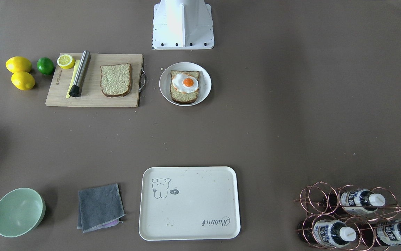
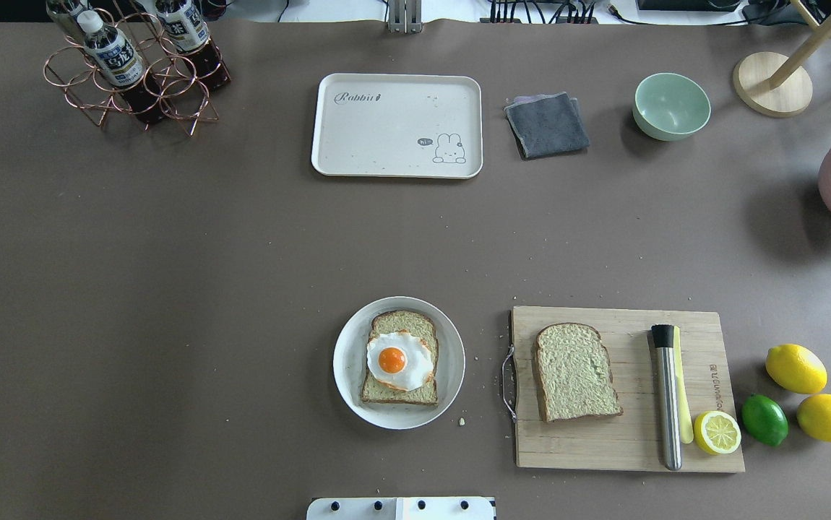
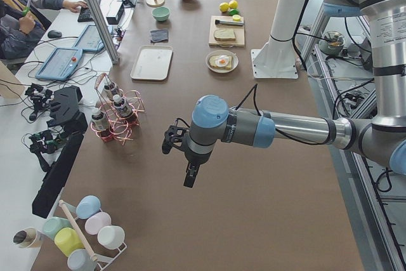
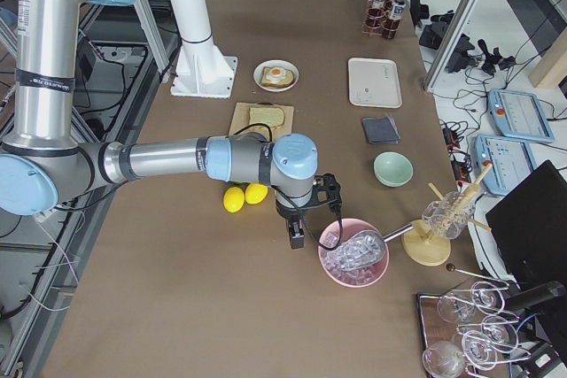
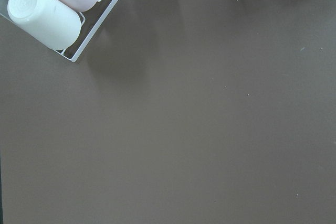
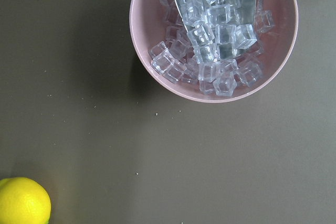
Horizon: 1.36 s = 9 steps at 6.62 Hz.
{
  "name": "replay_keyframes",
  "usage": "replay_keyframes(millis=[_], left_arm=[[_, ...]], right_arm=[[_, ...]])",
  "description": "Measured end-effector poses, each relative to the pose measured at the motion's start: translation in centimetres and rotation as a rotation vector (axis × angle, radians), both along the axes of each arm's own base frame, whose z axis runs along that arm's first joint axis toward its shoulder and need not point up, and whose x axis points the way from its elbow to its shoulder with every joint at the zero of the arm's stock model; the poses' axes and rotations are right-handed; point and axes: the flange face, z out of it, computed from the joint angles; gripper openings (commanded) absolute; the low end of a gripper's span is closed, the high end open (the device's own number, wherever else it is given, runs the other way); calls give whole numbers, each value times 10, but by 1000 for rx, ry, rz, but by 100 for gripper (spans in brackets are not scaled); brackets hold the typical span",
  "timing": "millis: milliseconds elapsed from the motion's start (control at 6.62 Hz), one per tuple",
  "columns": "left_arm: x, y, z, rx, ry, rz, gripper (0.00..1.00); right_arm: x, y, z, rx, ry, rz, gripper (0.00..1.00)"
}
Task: Make sandwich and place on tray
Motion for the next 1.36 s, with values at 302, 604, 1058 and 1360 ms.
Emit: replay_keyframes(millis=[302, 604, 1058, 1360], left_arm=[[1, 0, 3, -7, 2, -1, 98], [5, -1, 4, -10, 3, 10, 98], [8, -2, 3, -6, 4, 15, 98], [10, -2, 1, -5, 34, 20, 98]], right_arm=[[0, 1, 5, -9, -2, -1, 100], [-1, 2, 6, -12, -14, 0, 100], [-1, 6, 3, -8, -29, 4, 100], [3, 8, 3, -5, -30, 11, 100]])
